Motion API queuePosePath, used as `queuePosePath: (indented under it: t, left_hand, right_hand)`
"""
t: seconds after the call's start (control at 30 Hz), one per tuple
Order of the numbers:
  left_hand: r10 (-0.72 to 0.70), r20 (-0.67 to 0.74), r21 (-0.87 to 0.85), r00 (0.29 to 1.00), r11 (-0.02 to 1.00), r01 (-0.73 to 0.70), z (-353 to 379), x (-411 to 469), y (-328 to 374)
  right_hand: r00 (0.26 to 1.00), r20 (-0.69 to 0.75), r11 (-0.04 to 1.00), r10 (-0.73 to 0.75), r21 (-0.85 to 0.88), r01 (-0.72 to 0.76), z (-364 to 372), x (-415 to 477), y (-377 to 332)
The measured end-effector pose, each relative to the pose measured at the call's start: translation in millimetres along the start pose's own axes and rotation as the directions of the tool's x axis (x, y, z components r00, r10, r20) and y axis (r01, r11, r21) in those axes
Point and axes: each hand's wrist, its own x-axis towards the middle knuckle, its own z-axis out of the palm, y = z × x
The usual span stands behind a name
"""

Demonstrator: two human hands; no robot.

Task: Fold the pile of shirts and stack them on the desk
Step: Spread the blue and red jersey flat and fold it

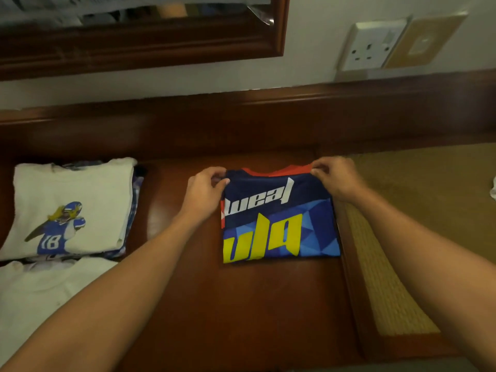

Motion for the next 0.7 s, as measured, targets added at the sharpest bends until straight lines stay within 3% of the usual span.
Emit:
queuePosePath:
  t: [0.13,0.27,0.37,0.6,0.7]
  left_hand:
    - [0.131,0.085,0.276,0.988,0.949,-0.150,34,-11,-17]
    - [0.288,0.290,0.395,0.913,0.833,-0.388,65,-63,-37]
    - [0.257,0.272,0.427,0.927,0.831,-0.356,70,-102,-49]
    - [0.233,0.298,0.489,0.926,0.796,-0.358,59,-183,-55]
    - [0.191,0.255,0.519,0.948,0.800,-0.301,54,-195,-59]
  right_hand:
    - [0.991,-0.087,0.992,0.098,-0.071,-0.105,35,-17,13]
    - [0.993,-0.009,0.969,-0.119,-0.219,0.114,80,-84,30]
    - [0.985,0.054,0.949,-0.167,-0.261,0.175,104,-130,45]
    - [0.948,0.193,0.946,-0.252,-0.160,0.283,115,-187,54]
    - [0.983,0.074,0.960,-0.167,-0.215,0.179,112,-200,53]
